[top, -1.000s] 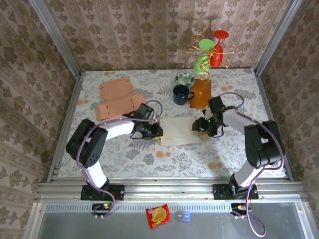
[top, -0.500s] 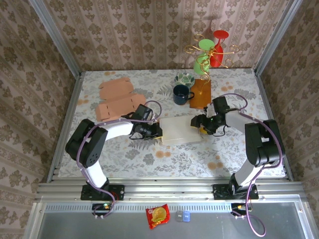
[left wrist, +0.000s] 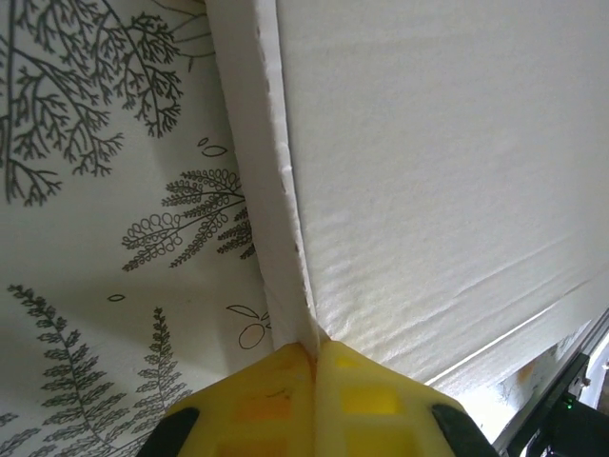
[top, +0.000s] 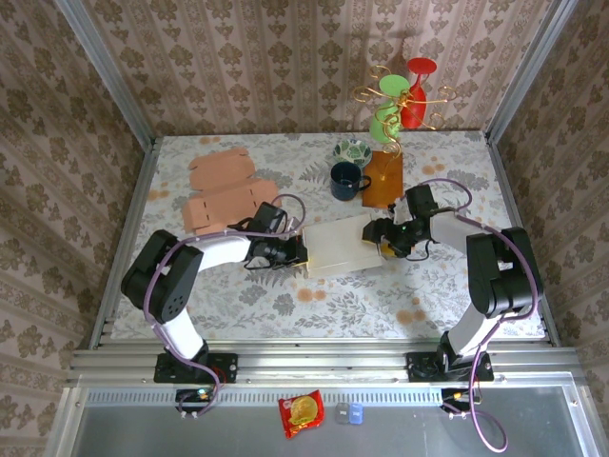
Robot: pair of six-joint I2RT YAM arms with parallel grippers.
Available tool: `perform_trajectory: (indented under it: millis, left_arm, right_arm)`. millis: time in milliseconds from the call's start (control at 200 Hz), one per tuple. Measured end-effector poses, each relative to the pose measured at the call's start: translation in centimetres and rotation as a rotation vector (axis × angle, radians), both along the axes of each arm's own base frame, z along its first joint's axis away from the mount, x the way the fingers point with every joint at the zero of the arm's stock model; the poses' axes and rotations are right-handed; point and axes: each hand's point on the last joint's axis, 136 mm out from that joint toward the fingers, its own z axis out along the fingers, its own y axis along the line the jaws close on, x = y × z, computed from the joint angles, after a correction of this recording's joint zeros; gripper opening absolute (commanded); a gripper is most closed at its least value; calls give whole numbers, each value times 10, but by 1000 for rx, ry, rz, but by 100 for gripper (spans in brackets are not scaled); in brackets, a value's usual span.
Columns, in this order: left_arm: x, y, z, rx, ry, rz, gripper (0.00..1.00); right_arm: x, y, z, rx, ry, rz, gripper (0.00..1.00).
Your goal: Fold the paper box
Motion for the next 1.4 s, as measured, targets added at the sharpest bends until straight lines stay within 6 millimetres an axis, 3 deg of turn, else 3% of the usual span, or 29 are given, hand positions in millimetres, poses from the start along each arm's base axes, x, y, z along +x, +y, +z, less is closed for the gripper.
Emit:
perform_trajectory:
  millis: [480, 735, 845, 1015, 1120, 1275, 1400]
  left_arm:
    - [1, 2, 0, -7, 5, 2, 9]
    - [4, 9, 3, 19, -45, 8, 29]
    - [7, 17, 24, 29, -161, -1, 38]
    - [11, 16, 95, -63, -504, -103, 42]
    - [2, 13, 124, -107, -676, -211, 48]
    - [-30, 1, 140, -100, -888, -470, 69]
    - [-55, -4, 143, -63, -1036, -652, 73]
  right_arm:
    - [10, 30, 18, 190, -35, 15, 58]
    - [12, 39, 26, 249, -8, -29, 44]
    - [12, 40, 32, 270, 17, -61, 38]
    - [11, 42, 45, 321, 87, -129, 35]
    - [12, 41, 53, 343, 158, -192, 33]
    - [9, 40, 61, 385, 304, -300, 31]
    - [-2, 40, 58, 408, 458, -387, 30]
